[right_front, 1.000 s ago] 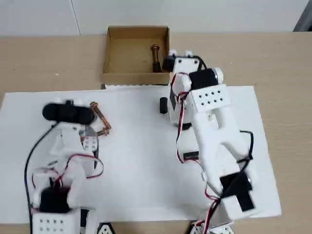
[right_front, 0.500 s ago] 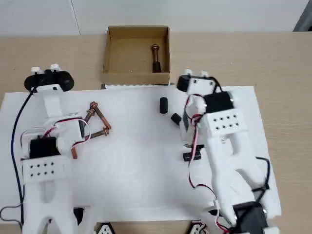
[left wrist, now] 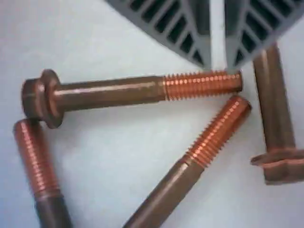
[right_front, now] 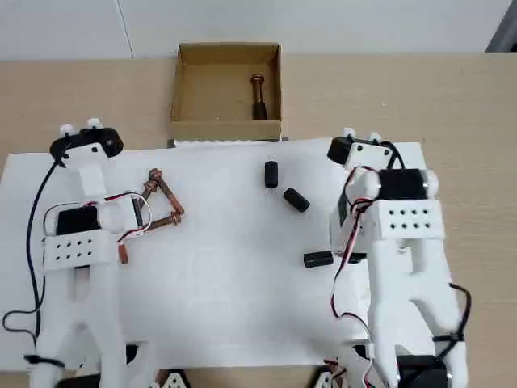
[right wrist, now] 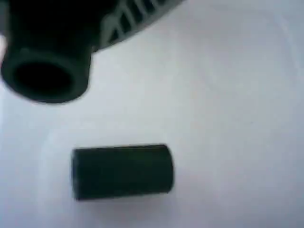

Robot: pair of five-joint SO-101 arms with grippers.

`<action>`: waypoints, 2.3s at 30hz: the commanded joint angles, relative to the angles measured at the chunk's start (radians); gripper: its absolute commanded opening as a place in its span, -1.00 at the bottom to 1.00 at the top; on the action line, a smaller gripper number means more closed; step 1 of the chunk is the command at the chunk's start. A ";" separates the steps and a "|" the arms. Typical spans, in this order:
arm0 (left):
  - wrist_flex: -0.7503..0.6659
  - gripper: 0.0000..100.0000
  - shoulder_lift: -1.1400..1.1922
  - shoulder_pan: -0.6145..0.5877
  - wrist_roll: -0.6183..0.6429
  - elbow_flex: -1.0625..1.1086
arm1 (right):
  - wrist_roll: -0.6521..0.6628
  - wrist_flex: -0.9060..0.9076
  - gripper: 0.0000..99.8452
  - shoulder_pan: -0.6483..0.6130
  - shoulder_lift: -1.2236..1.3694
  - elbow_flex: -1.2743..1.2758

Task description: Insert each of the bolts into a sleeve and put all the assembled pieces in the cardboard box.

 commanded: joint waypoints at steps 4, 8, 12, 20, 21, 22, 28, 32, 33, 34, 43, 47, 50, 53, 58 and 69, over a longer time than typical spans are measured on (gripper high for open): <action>-0.074 -0.99 0.095 -0.008 0.003 -0.047 | 0.051 0.001 -0.99 0.070 -0.030 -0.002; -0.103 -0.99 0.161 -0.017 0.003 -0.062 | 0.051 -0.004 -0.99 0.079 -0.027 -0.002; -0.098 -0.98 0.213 -0.077 0.003 -0.131 | 0.051 -0.019 -0.99 0.079 -0.027 -0.002; -0.023 -0.87 0.249 -0.109 0.003 -0.213 | 0.051 -0.048 -0.99 0.076 -0.025 0.000; -0.023 -0.87 0.250 -0.109 0.003 -0.213 | 0.051 -0.051 -0.99 0.074 -0.025 0.000; -0.025 -0.86 0.250 -0.109 0.003 -0.208 | 0.051 -0.058 -0.99 0.074 -0.025 0.000; -0.038 -0.86 0.252 -0.110 0.002 -0.174 | 0.051 -0.068 -0.99 0.073 -0.025 0.000; -0.068 -0.86 0.252 -0.110 0.002 -0.147 | 0.051 -0.067 -0.99 0.073 -0.025 0.000; -0.075 -0.86 0.252 -0.110 0.002 -0.139 | 0.051 -0.067 -0.99 0.073 -0.025 0.000; -0.080 -0.86 0.252 -0.110 0.002 -0.131 | 0.051 -0.067 -0.99 0.073 -0.025 0.000; -0.112 -0.86 0.339 -0.110 0.002 -0.120 | 0.051 -0.061 -0.99 0.073 -0.025 0.000; -0.141 -0.87 0.411 -0.112 0.002 -0.134 | 0.051 -0.059 -0.99 0.073 -0.027 0.000; -0.155 -0.87 0.433 -0.112 0.003 -0.142 | 0.051 -0.059 -0.99 0.073 -0.027 0.000; -0.155 -0.97 0.434 -0.112 0.003 -0.143 | 0.051 -0.059 -0.99 0.073 -0.030 0.000; -0.152 -0.99 0.433 -0.112 0.003 -0.143 | 0.051 -0.058 -0.99 0.071 -0.035 0.000; 0.020 -0.99 0.121 -0.066 -0.043 -0.202 | 0.048 0.005 -0.99 0.076 -0.064 -0.006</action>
